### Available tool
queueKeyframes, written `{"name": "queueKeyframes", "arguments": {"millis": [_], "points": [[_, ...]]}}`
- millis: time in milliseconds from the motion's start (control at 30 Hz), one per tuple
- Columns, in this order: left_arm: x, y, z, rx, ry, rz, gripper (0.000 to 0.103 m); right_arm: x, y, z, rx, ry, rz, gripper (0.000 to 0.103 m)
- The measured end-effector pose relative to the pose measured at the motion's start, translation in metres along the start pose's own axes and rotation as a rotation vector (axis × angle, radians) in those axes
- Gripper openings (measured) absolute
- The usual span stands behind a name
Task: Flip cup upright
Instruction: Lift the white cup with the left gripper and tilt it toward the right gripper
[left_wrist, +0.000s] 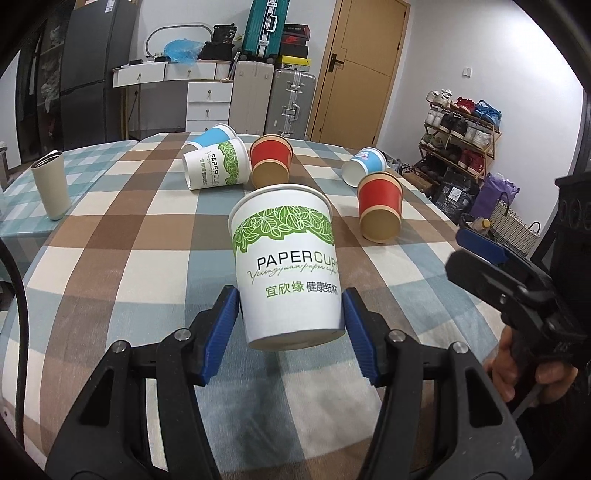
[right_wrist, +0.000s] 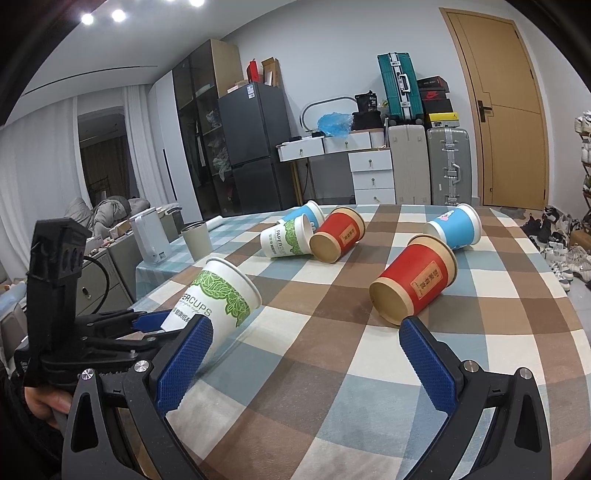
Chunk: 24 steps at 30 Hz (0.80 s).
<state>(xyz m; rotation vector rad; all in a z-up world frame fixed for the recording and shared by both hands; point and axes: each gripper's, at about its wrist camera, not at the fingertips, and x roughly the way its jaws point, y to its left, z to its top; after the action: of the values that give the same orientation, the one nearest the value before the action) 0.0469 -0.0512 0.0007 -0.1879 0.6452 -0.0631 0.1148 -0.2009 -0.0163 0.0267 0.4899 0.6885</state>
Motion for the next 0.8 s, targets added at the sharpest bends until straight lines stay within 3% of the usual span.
{"name": "queueKeyframes", "arguments": {"millis": [800], "points": [[-0.006,-0.024,-0.036,0.007,0.030,-0.032,0.056,0.006,0.003,-0.006,0.002,0.029,-0.003,0.103]]}}
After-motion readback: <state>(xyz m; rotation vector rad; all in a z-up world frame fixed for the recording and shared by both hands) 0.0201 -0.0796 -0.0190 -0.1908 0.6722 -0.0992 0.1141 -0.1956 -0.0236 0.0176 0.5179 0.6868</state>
